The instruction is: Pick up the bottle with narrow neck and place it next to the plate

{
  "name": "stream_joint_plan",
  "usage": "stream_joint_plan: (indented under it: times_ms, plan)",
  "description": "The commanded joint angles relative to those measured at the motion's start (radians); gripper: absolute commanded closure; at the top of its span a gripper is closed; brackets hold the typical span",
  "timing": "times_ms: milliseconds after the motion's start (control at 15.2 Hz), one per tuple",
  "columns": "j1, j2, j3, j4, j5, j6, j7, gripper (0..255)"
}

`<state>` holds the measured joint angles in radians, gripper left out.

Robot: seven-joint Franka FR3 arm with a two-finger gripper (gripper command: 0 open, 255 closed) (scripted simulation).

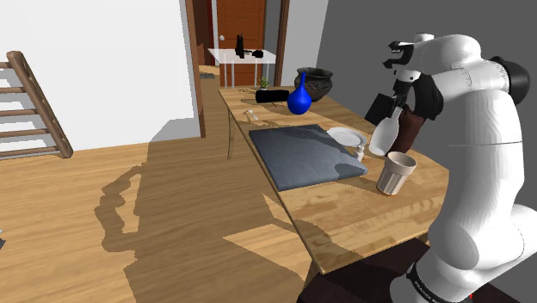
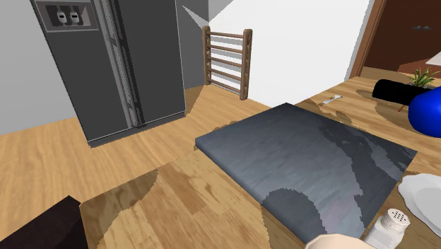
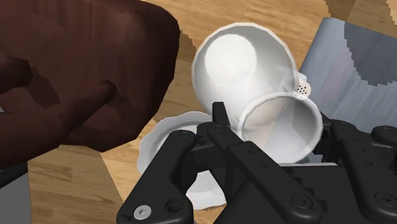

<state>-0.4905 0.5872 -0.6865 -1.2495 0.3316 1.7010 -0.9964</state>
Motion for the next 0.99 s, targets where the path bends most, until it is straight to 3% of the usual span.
stream_joint_plan:
  times_ms: [0, 396, 858, 924]
  plan:
    - [0.011, -0.005, 0.000, -0.036, -0.001, 0.031, -0.001, 255]
    - [0.023, 0.003, 0.005, -0.106, 0.007, 0.104, -0.009, 255]
    - [0.023, 0.003, 0.005, -0.106, 0.007, 0.104, -0.009, 255]
    - [0.023, 0.003, 0.005, -0.106, 0.007, 0.104, -0.009, 0]
